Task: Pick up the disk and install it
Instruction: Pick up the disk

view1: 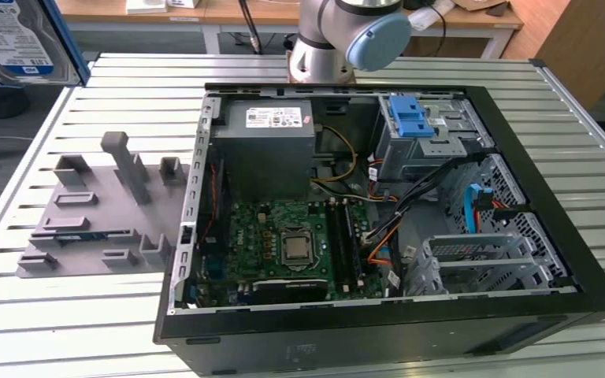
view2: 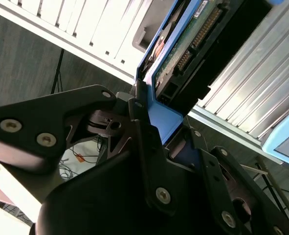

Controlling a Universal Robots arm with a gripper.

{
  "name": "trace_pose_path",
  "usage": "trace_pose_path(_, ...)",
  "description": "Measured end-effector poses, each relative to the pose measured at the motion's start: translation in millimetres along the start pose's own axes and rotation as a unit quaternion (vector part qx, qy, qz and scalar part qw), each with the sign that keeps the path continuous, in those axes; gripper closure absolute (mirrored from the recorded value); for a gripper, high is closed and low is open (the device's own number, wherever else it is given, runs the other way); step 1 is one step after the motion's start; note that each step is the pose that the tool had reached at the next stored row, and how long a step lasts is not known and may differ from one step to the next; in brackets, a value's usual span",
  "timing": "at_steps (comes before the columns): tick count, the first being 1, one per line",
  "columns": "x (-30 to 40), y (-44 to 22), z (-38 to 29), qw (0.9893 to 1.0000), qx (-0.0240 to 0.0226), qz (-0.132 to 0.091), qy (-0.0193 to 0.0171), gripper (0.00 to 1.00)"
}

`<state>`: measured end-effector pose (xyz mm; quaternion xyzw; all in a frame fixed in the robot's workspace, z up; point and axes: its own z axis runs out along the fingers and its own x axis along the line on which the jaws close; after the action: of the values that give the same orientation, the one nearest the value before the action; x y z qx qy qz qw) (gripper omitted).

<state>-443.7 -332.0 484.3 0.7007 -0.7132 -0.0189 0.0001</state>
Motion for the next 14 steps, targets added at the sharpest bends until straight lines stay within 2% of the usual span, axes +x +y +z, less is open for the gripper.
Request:
trace_pose_path(6,-0.1,-0.7,-0.3,1.0000,-0.0001,0.000,0.0001,0.64)
trace_pose_path(14,-0.2,-14.4,-0.5,1.0000,0.0000,0.000,0.0000,0.64)
